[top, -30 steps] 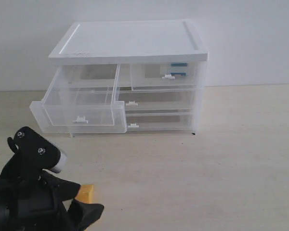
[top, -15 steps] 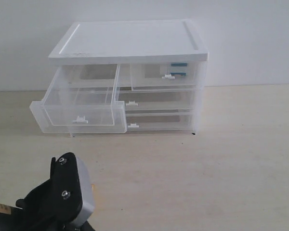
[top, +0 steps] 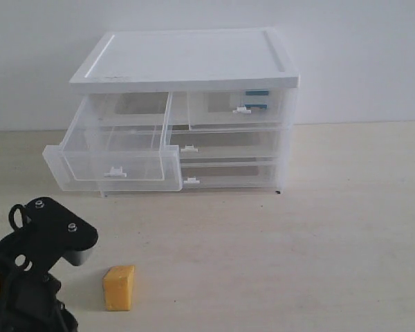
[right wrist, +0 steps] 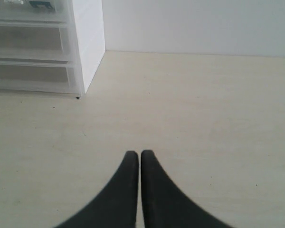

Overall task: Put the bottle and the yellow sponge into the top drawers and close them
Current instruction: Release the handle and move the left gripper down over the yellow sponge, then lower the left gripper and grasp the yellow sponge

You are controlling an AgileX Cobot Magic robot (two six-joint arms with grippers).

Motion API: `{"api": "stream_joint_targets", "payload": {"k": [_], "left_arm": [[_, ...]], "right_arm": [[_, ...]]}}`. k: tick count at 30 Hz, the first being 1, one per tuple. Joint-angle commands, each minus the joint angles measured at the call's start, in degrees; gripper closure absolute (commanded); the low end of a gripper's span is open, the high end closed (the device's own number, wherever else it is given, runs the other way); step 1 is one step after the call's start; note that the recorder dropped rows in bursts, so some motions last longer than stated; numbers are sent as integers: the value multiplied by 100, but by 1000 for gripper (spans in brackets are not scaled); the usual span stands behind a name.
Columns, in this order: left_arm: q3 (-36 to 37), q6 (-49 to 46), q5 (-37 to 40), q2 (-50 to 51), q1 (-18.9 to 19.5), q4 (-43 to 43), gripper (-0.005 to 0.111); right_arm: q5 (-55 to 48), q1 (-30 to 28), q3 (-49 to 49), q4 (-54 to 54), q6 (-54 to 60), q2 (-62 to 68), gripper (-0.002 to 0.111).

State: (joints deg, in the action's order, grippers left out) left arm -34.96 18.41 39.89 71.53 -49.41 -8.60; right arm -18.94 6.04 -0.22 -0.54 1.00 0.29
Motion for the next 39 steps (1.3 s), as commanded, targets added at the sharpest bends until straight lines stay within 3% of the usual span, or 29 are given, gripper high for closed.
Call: {"api": "stream_joint_targets", "payload": {"k": [1,4,7,13,16,21,39], "left_arm": [[-42,696,-607,262,-15,-480,47],[-42,1293,-1189,508,-15,-747,32],[-42,2434,-1560,850,-15,-1508,31],[-42,5342,-1357,1583,104,-3888,31],[-42,6364,-1647,1820,214,-4597,31],[-66,7015,-2305,2024,384,-5058,31],[-313,7076,-1953,2644,381,-5183,32]], "right_arm": [[54,-19,22,-2,16,-29,108],[54,-19,22,-2,16,-29,108],[54,-19,22,-2,16,-29,108],[54,-19,22,-2,16,-29,108],[54,-19,22,-2,16,-29,108],[54,-19,22,-2,16,-29,108],[54,-19,22,-2,16,-29,108]]}}
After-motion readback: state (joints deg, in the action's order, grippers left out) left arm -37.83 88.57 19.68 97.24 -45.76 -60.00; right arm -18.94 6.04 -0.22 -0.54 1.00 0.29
